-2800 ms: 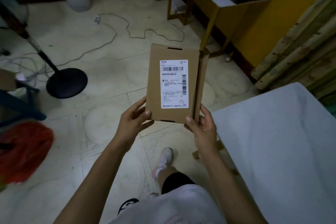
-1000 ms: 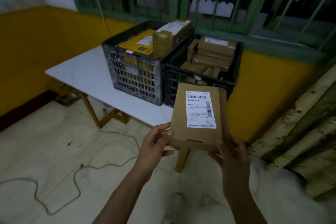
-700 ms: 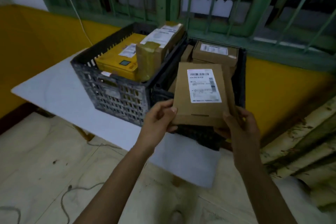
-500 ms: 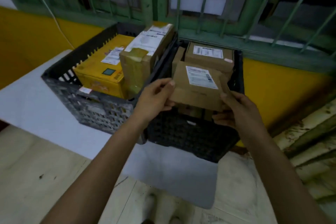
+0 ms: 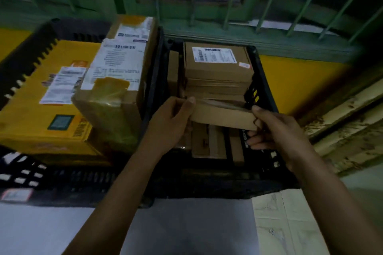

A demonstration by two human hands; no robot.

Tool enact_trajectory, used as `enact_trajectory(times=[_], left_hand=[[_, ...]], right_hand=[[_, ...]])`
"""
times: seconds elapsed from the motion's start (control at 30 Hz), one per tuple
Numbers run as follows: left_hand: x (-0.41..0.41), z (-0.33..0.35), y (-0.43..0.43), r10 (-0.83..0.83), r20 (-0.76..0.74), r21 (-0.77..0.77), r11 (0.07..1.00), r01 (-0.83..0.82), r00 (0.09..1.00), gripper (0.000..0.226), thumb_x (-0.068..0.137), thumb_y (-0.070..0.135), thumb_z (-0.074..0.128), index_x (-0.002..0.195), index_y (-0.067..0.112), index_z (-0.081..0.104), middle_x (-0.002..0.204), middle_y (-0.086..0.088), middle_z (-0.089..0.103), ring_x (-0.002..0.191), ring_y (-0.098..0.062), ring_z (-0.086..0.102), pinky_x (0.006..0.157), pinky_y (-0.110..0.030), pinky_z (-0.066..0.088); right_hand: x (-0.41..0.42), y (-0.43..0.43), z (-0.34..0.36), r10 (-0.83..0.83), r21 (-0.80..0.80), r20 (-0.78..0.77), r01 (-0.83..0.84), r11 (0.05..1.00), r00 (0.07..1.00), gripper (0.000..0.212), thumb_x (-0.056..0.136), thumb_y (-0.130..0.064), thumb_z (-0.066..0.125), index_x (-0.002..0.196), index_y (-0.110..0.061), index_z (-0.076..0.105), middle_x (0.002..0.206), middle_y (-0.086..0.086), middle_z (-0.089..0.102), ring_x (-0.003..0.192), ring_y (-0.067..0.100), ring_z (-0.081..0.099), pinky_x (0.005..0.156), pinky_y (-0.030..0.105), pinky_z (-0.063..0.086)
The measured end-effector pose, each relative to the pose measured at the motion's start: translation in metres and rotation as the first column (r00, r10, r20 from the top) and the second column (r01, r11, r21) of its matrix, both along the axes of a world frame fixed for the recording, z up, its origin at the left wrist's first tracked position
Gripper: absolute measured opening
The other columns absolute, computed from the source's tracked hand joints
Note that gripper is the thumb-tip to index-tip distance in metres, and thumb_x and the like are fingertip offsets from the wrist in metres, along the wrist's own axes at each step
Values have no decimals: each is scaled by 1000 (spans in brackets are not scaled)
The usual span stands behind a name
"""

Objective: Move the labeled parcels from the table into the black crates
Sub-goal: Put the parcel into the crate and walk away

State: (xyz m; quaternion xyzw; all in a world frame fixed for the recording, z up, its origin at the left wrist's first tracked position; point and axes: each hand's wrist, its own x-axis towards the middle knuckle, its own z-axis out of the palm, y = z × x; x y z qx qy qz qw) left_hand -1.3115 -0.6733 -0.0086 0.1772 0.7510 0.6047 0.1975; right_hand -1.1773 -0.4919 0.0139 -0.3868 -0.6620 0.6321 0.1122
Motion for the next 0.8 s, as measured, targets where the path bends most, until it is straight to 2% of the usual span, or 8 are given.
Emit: enact_trajectory(times=[0.1,0.23,0.37,0.5,0.63,0.73,0.8], left_hand=[[-7,-3,-2,-45,-45,-47,998,43,998,34,77,69,46,79,39,60,73,17,66,71,-2,65,68,-28,56],[-9,-5,-4,-94,-70,-101,991,87,993,26,83,59,46,81,37,60,70,21,64,70,-1,65,66,-23,54],[-5,-7,-2,-71,130,-2,997,72,989,18,90,38,52,83,23,59,61,18,63,62,-3,65,57,-20,55],[-1,-1,-2,-67,194,18,998,65,979,20,90,36,54,84,17,57,59,17,64,60,-3,65,60,-20,57],[10,6,-7,-100,232,29,995,96,968,28,86,40,58,78,13,53,59,11,66,60,-4,67,56,-19,55],[18,8,-14,-155,184,-48,985,166,971,35,70,47,67,80,14,58,67,5,69,66,-8,68,59,-20,55],[23,5,-17,-150,62,-157,975,158,987,27,72,40,74,87,22,60,77,4,69,73,-6,67,66,-20,55]], right_hand=[[-7,4,-3,4,12,-21,-4,1000,1000,32,85,-48,62,94,-17,65,60,4,70,53,18,68,46,25,53],[-14,9,-4,25,64,-21,-24,998,999,34,84,-52,61,92,-19,66,63,5,71,54,19,69,47,24,54],[-19,8,-2,78,63,5,-79,995,997,43,77,-61,59,95,-23,66,65,8,72,57,22,71,49,26,55],[-20,11,1,107,47,65,-110,993,992,29,87,-48,60,96,-20,65,59,9,70,51,22,68,45,26,54],[-10,17,18,146,44,88,-151,988,985,23,89,-37,62,89,-14,65,50,9,65,41,21,63,39,25,50],[-3,21,41,236,130,74,-244,961,969,13,88,-32,64,87,-19,65,58,1,70,47,20,67,43,26,54],[3,24,58,360,298,96,-372,879,928,7,87,-32,65,90,-27,68,70,-9,73,58,12,70,48,23,56]])
